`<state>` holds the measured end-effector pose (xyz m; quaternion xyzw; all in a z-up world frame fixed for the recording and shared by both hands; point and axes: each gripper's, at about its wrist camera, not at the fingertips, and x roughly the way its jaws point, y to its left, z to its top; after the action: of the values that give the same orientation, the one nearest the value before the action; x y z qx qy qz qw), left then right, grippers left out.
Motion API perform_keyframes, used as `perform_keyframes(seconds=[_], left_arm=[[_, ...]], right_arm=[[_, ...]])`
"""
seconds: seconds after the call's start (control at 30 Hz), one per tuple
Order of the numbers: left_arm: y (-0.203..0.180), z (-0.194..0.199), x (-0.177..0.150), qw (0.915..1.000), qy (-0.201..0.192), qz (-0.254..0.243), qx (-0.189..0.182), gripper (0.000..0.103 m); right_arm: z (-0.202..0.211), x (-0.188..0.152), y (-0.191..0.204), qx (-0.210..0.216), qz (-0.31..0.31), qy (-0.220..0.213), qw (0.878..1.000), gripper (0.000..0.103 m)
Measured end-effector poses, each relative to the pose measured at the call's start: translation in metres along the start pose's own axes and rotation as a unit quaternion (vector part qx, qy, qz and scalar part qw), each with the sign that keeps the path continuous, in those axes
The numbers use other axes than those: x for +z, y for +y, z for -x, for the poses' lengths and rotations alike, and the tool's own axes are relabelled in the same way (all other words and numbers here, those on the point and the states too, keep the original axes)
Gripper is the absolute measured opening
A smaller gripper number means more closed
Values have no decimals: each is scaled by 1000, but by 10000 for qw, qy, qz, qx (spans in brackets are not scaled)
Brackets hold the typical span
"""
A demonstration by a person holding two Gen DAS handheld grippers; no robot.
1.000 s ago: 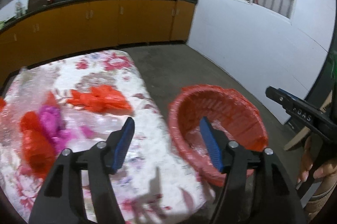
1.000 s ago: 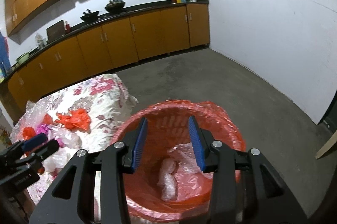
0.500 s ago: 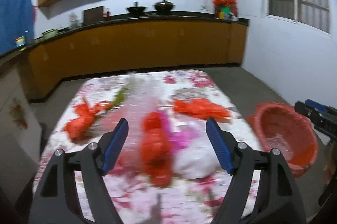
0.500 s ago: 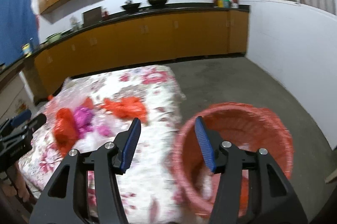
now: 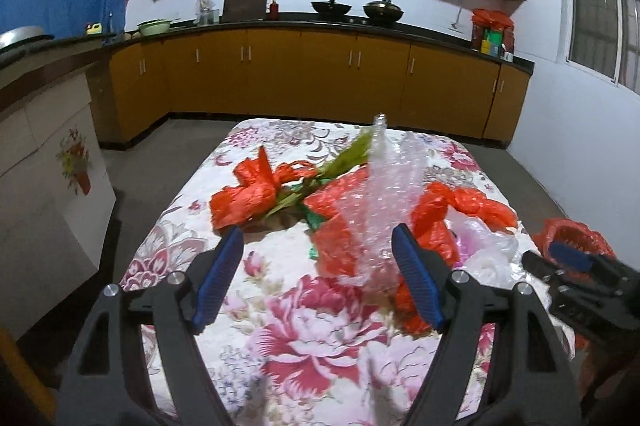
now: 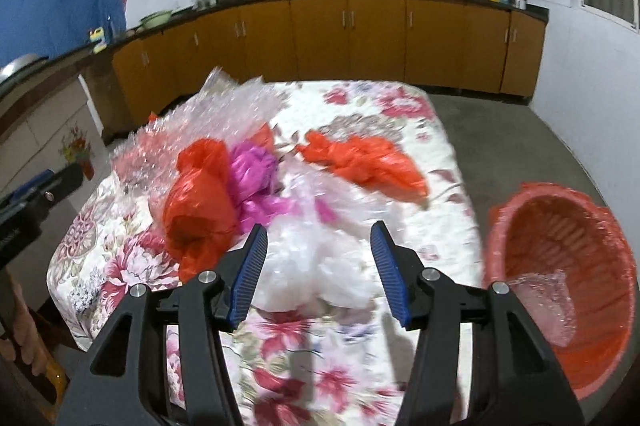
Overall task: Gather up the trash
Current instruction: 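Return both tools to the table and grasp a clear plastic bag with the right tool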
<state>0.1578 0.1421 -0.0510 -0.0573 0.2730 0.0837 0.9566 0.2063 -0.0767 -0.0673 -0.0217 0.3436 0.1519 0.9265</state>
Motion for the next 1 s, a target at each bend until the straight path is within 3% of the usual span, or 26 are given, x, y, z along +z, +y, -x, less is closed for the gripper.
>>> perform_keyframes(seconds=[0.43,0.53,0.57,0.7,1.0], left_arm=[[8,2,-9,9999,52,93,-59,75],[4,3,-9,9999,73,75,-108,75],[3,3,-9,9999,75,67,-122,75],[-8,4,-10,9997,77,6,-237,75],[-45,-2,-13,9977,179,-191,-618,75]], right_arm=[[-40,-15,6,75,-115,476,9988,55],[-45,-18,9,112,-30,539,9985,43],[-46,-19,8,145,-41,572,9982,33],[-45,-22,5,205,-93,563,9982,16],[-12,-23,-16,117,-226,242,9994,14]])
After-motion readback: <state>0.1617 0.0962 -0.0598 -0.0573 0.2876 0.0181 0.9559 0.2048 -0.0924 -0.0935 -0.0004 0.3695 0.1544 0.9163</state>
